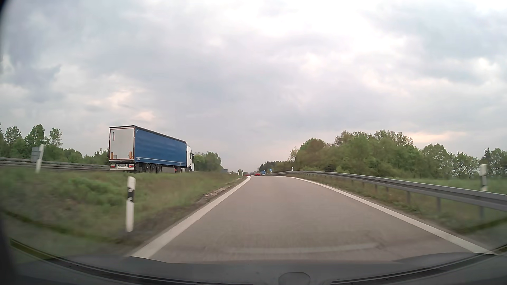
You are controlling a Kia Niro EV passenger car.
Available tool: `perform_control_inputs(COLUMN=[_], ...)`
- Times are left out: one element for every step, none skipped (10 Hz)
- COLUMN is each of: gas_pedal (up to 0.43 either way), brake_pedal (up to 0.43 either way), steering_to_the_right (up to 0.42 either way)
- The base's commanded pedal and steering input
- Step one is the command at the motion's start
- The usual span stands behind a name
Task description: Follow the waypoints while adhering to traffic rules and regulations
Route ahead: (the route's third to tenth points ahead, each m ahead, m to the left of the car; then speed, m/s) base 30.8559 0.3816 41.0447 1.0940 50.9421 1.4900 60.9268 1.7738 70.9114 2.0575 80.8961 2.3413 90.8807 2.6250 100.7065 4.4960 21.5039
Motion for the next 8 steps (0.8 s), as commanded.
perform_control_inputs(gas_pedal=[0.35,0.339,0.331,0.319,0.311,0.311,0.287,0.268], brake_pedal=[0.0,0.0,0.0,0.0,0.0,0.0,0.0,0.0], steering_to_the_right=[-0.008,-0.008,-0.008,-0.009,-0.009,-0.008,-0.008,-0.009])
